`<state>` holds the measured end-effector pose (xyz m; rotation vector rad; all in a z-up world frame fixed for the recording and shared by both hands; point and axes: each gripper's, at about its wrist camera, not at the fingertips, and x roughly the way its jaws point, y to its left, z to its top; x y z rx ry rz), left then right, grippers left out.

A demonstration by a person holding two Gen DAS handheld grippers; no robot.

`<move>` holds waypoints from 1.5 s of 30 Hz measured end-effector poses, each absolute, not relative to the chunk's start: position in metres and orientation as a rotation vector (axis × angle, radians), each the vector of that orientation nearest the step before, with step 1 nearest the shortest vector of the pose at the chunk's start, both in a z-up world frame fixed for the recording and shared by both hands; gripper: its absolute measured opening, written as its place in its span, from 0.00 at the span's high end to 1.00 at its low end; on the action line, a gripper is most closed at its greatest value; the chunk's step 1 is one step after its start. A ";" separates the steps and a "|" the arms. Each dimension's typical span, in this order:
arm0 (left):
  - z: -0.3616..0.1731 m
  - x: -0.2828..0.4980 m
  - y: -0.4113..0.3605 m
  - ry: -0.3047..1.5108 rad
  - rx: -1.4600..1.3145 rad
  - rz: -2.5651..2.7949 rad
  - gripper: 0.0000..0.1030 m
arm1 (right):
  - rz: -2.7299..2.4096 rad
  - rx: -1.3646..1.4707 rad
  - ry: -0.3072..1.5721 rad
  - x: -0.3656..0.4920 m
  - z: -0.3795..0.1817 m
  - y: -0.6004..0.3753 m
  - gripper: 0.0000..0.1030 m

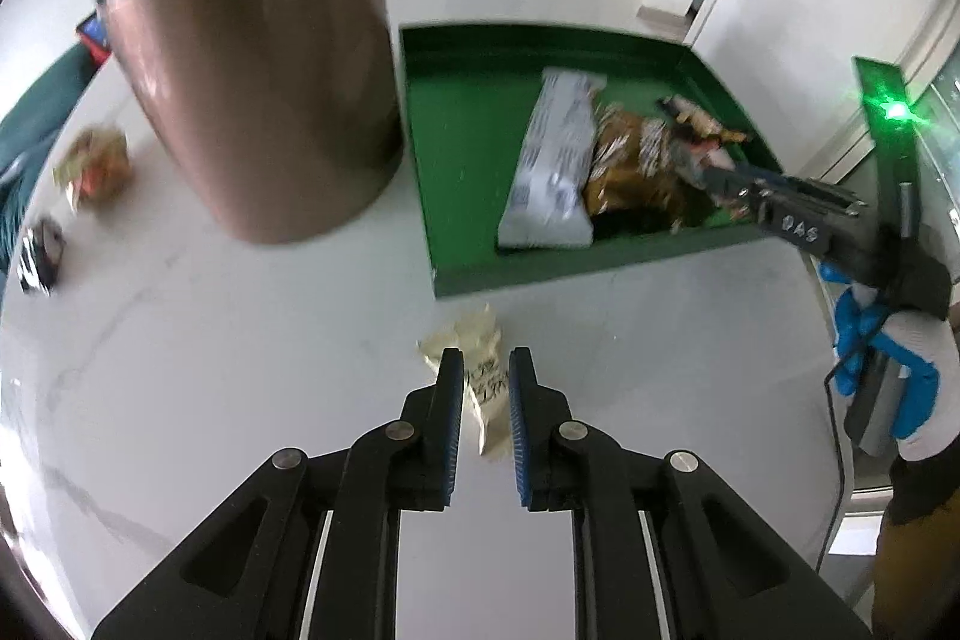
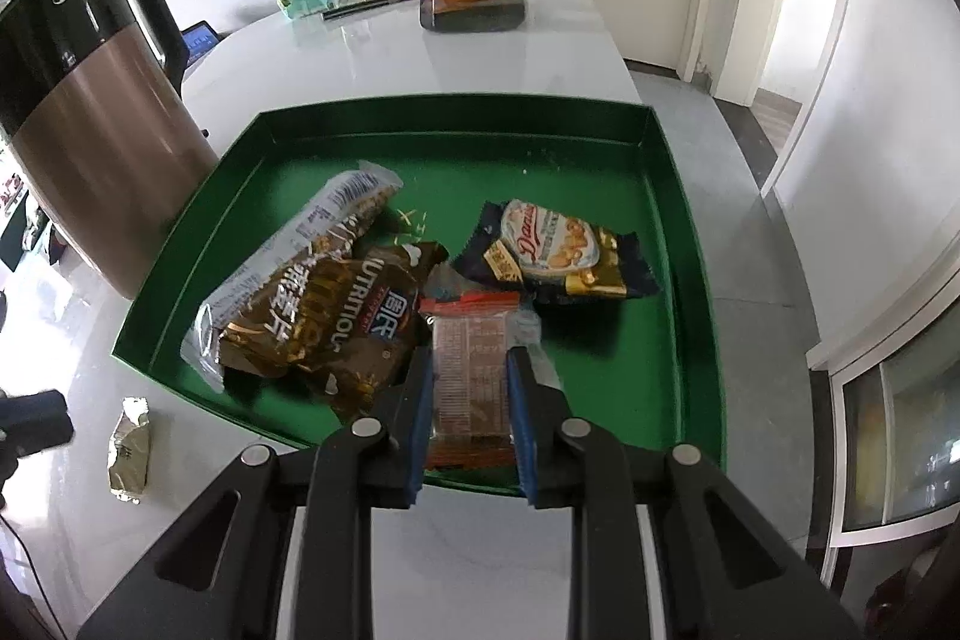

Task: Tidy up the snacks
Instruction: 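Carry the beige packet and orange bar with both tools over the green tray, then open the right tool to drop the bar while the left tool releases the beige packet in the tray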

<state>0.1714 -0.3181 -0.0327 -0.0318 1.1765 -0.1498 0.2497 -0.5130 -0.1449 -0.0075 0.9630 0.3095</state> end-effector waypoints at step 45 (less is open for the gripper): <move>-0.042 0.167 -0.325 1.148 -0.043 -0.131 0.79 | 0.356 0.053 0.920 0.251 -0.138 -0.516 0.87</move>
